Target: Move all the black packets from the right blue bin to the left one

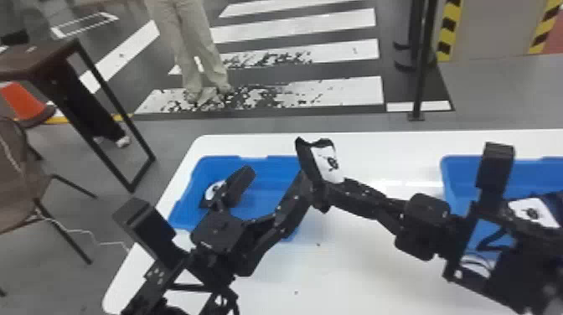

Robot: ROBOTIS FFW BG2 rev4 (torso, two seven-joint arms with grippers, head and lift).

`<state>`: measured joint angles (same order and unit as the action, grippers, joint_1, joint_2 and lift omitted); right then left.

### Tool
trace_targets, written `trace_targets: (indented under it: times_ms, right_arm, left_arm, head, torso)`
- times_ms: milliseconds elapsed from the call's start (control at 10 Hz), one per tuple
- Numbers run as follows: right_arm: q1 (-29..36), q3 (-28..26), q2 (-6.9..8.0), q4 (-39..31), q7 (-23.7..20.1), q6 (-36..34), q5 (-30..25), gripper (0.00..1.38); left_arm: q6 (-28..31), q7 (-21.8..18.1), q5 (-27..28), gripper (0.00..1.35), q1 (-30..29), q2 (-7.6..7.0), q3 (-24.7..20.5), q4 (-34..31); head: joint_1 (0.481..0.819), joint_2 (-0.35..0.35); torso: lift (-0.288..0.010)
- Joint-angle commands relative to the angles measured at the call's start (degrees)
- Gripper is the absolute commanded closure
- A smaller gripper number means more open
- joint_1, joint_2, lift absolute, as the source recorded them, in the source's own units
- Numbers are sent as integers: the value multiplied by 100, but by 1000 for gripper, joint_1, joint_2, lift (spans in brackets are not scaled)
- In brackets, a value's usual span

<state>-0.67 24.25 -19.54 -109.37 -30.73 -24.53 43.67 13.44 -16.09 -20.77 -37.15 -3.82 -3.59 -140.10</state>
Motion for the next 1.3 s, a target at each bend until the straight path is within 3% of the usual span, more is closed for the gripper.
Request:
trace_targets:
  times_ms: [0,900,1000,1100,1200]
  right_arm:
    - [53,100,-24,-362,85,34,-174,1088]
    - [-88,626,-76,-348,147,91,-2,1088]
    - [-102,637,-85,-334,147,91,9,1088]
    - [-102,637,-76,-334,147,91,9,1088]
    - [-102,649,-85,-306,155,91,9,1088]
  left_arm:
    - [-22,9,157,102,17,-5,-18,-3]
    - [62,36,9,151,45,-14,27,25]
    - [231,36,-14,329,45,-31,50,25]
    - [512,44,-174,914,45,-31,62,25]
    - [540,53,-208,1108,45,-31,27,11]
  head:
    - [695,298]
    - [695,350]
    - [695,350]
    - [695,350]
    - [695,350]
  torso:
    - [-140]
    - [-140]
    - [-140]
    - [-140]
    - [-140]
